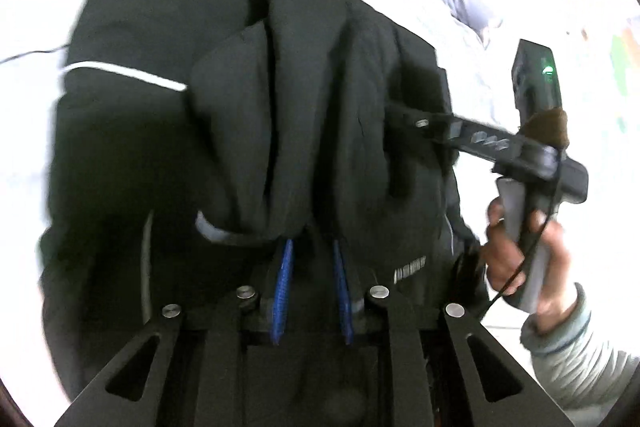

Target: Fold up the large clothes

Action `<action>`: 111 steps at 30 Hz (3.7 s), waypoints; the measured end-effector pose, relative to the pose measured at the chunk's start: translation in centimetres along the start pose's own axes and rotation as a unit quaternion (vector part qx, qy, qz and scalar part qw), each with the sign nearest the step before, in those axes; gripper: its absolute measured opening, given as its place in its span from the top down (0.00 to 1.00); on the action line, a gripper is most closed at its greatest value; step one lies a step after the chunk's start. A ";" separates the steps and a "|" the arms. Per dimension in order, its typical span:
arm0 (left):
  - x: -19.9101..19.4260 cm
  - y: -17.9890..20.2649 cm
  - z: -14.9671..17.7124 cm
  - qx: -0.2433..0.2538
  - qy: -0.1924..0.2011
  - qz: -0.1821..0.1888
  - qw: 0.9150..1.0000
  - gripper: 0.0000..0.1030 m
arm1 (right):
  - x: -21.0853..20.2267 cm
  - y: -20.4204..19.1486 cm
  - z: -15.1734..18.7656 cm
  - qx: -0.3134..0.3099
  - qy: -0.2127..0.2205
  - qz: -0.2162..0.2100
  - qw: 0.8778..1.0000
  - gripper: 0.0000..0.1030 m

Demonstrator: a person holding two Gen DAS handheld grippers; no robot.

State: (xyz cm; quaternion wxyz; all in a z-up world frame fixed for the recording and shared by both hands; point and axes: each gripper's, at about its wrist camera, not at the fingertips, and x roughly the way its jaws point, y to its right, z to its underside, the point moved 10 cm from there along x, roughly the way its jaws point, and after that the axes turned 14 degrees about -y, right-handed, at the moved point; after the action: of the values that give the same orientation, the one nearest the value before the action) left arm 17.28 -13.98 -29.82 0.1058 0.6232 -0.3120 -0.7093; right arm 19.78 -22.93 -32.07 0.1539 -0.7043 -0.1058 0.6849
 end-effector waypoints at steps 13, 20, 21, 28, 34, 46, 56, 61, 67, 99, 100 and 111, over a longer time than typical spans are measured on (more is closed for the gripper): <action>-6.0 -1.2 11.3 -0.027 0.051 -0.012 0.998 0.67 | -5.0 0.2 14.8 0.034 0.031 0.009 0.999 0.43; -6.2 -3.5 14.8 -0.041 0.039 -0.031 0.998 0.67 | -7.6 2.7 20.3 0.077 0.055 0.034 0.995 0.42; -6.0 -3.7 15.2 -0.043 0.036 -0.029 0.998 0.67 | -7.5 3.0 21.2 0.079 0.053 0.041 0.995 0.42; -3.9 -4.7 17.3 -0.055 0.008 -0.035 0.998 0.66 | -2.8 2.7 25.1 0.081 0.006 0.057 0.995 0.42; -3.4 -4.4 18.3 -0.036 -0.007 -0.061 0.997 0.66 | 0.8 1.8 25.9 0.042 -0.017 0.167 0.985 0.40; -2.2 -6.3 19.9 -0.038 -0.035 -0.092 0.994 0.66 | -4.1 10.0 34.1 0.164 -0.007 0.246 0.955 0.40; -3.5 -8.3 21.9 -0.070 -0.047 -0.077 0.993 0.54 | -8.1 13.8 42.0 0.242 -0.009 0.166 0.956 0.37; -4.7 -9.0 22.5 -0.095 -0.036 -0.039 0.994 0.49 | -11.5 15.1 40.5 0.235 0.044 0.153 0.959 0.32; -5.8 -10.3 23.4 -0.119 -0.023 -0.029 0.992 0.47 | -12.9 15.1 37.5 0.237 0.088 0.094 0.963 0.32; -0.9 -11.0 26.7 -0.179 -0.049 0.090 0.979 0.33 | -2.8 17.0 35.9 0.201 -0.022 -0.011 0.979 0.27; -0.6 -10.7 26.6 -0.171 -0.046 0.081 0.981 0.37 | -3.2 16.4 35.7 0.189 -0.017 -0.002 0.982 0.40; -4.6 -5.2 25.1 -0.056 -0.007 0.025 0.998 0.86 | -7.3 13.6 35.2 0.115 0.013 0.110 0.987 0.80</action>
State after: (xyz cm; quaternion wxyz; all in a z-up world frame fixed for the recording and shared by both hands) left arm -4.40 0.38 -28.33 0.1562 0.6037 -0.2875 -0.7270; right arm -16.50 -35.70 -30.73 0.1591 -0.6978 0.0537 0.6963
